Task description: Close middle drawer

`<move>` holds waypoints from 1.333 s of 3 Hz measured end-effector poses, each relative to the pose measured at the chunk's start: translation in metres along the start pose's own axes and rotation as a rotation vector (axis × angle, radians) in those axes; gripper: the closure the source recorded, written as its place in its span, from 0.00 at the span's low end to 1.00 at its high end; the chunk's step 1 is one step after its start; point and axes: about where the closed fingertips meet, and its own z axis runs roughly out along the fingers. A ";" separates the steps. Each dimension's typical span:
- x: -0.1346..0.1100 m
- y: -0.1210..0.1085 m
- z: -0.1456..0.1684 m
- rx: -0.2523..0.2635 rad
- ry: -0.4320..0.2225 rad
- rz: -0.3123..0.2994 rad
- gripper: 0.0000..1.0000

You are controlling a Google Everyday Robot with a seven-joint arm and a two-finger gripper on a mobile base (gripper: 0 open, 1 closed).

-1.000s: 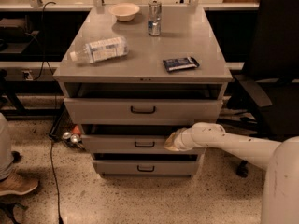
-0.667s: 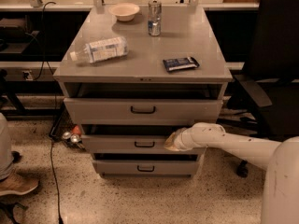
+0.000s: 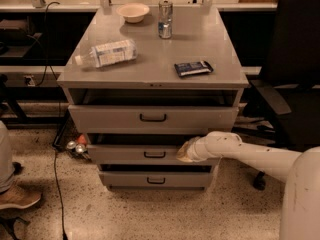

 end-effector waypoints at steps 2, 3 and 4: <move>0.006 0.002 -0.008 0.036 0.009 0.027 1.00; 0.023 0.000 -0.030 0.124 0.037 0.090 1.00; 0.047 -0.004 -0.063 0.211 0.062 0.156 1.00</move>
Offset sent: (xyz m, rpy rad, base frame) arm -0.0183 -0.0449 0.0185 -0.0056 -0.0746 -0.1976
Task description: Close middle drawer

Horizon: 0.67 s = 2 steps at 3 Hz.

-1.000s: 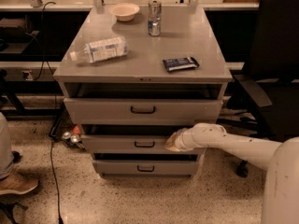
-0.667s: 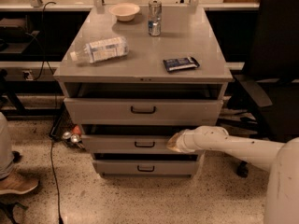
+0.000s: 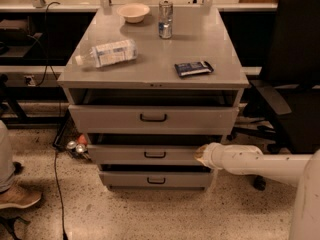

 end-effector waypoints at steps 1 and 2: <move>0.010 -0.011 -0.015 0.026 -0.005 0.041 1.00; 0.023 -0.025 -0.025 0.035 -0.030 0.077 1.00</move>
Offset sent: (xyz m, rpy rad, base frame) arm 0.0194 -0.0888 0.0483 0.1583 -0.0510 -0.0958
